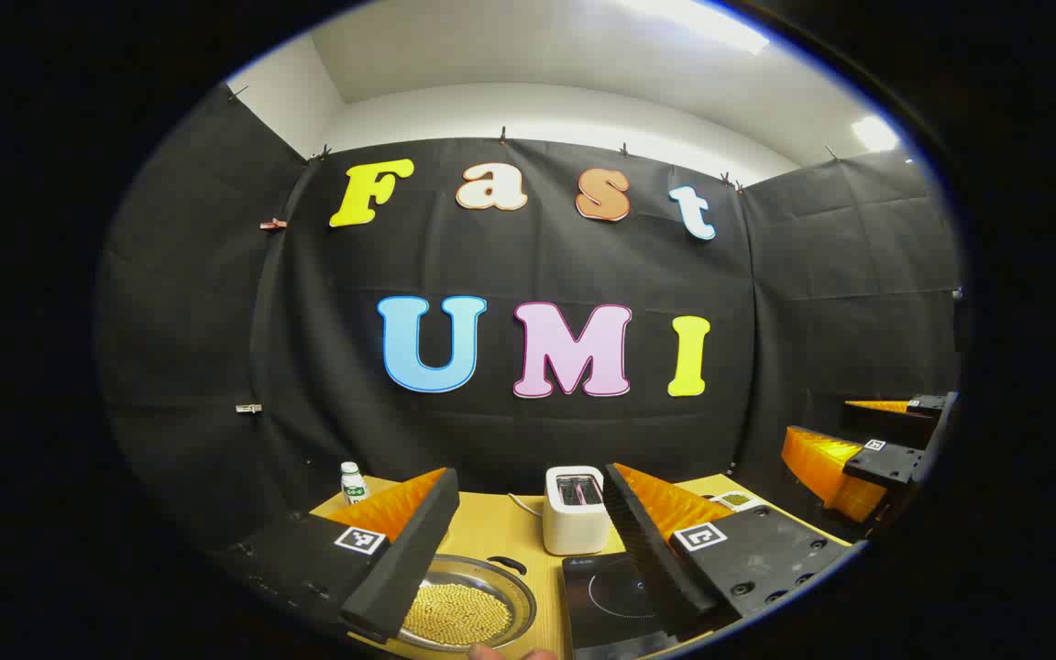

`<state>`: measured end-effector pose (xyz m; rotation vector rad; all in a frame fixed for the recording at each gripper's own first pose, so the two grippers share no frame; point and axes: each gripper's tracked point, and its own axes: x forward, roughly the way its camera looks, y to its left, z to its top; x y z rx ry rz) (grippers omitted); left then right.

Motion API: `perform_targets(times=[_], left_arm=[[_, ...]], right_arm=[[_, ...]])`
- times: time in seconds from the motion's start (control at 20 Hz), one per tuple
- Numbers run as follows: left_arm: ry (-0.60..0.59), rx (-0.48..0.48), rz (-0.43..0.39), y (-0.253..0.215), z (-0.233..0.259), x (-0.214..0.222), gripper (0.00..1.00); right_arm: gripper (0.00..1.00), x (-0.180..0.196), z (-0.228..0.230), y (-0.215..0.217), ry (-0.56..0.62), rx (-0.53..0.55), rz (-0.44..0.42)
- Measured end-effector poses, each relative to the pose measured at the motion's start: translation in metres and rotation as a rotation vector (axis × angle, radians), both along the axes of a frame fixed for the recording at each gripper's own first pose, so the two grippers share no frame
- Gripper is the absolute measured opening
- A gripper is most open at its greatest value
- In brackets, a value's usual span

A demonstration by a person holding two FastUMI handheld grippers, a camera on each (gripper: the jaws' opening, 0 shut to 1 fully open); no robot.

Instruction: First push the handle of the pot to place it horizontally, then grasp the pot with both hands and set it on the induction cooktop.

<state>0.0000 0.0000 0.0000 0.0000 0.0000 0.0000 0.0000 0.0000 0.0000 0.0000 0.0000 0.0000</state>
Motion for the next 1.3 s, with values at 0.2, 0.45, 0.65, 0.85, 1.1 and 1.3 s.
perform_targets(times=[0.2,0.45,0.65,0.85,1.1,1.3], left_arm=[[0.002,-0.003,0.007,-0.001,-0.001,-0.003,0.98],[0.0,0.002,0.007,-0.003,0.001,-0.005,0.98],[0.0,0.0,0.005,-0.004,0.0,-0.006,0.98],[0.004,-0.002,0.004,-0.008,-0.001,-0.006,0.98],[-0.009,0.005,-0.005,-0.009,0.002,-0.006,0.98],[-0.013,0.013,-0.024,-0.013,0.004,-0.007,0.93]], right_arm=[[0.98,-0.002,0.001,0.0,-0.001,-0.002,0.004],[0.96,-0.004,0.0,-0.002,0.0,-0.002,0.007],[0.96,-0.006,-0.001,-0.006,0.002,-0.005,0.002],[0.98,-0.006,-0.001,-0.009,0.005,0.0,-0.007],[0.98,-0.008,-0.003,-0.011,0.007,-0.002,-0.011],[0.98,-0.007,-0.003,-0.012,0.004,-0.006,-0.017]])
